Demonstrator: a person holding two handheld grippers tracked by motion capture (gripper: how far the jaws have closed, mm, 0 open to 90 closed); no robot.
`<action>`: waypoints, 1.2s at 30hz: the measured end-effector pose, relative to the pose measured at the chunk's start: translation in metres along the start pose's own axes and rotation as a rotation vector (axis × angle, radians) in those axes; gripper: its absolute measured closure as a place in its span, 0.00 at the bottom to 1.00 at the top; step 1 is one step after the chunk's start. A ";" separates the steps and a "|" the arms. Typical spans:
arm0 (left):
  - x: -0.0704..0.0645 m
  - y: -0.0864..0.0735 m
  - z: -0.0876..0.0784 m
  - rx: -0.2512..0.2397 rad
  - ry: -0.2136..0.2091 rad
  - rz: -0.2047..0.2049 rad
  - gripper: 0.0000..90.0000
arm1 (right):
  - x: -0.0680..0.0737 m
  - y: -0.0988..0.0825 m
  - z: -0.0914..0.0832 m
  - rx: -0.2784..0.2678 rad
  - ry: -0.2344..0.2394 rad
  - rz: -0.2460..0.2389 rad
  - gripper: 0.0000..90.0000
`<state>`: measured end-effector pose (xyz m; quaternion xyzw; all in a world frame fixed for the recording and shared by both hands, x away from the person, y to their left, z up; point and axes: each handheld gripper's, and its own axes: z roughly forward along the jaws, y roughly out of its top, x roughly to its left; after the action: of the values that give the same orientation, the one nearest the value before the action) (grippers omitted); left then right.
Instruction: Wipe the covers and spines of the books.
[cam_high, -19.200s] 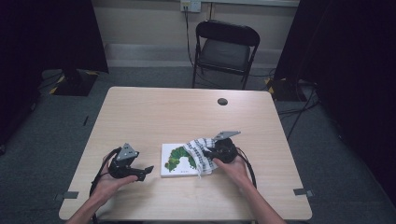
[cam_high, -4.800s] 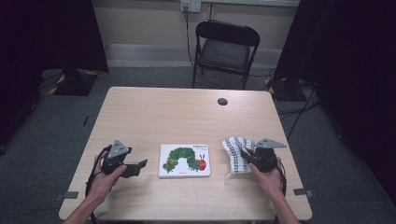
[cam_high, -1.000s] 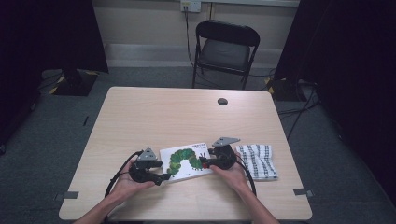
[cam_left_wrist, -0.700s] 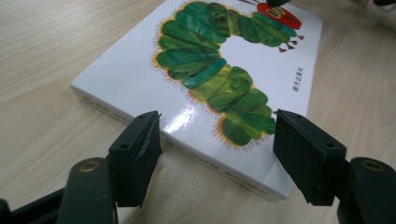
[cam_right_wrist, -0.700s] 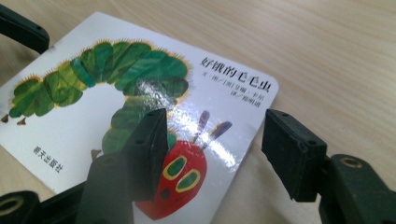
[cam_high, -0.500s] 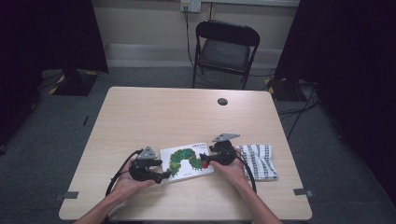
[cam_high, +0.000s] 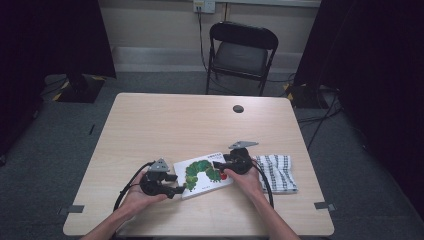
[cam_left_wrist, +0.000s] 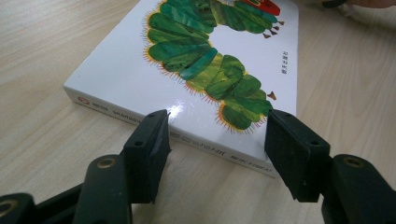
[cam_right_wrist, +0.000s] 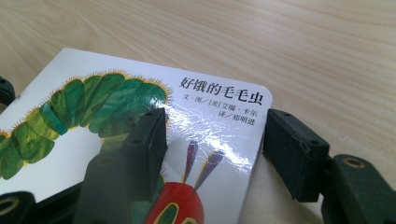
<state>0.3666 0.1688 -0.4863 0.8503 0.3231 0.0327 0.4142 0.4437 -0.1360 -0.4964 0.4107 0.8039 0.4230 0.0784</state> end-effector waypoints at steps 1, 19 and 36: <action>0.000 0.000 0.000 0.000 0.001 0.002 0.45 | -0.001 0.000 0.000 -0.007 0.001 0.002 0.44; 0.000 0.000 0.000 0.001 0.002 0.009 0.45 | -0.008 -0.001 -0.014 -0.112 0.051 0.164 0.56; 0.000 0.000 0.000 -0.004 0.003 0.003 0.44 | -0.003 -0.005 -0.026 -0.112 0.120 0.150 0.59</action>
<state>0.3663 0.1685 -0.4859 0.8498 0.3225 0.0354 0.4155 0.4300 -0.1558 -0.4840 0.4387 0.7492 0.4959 0.0209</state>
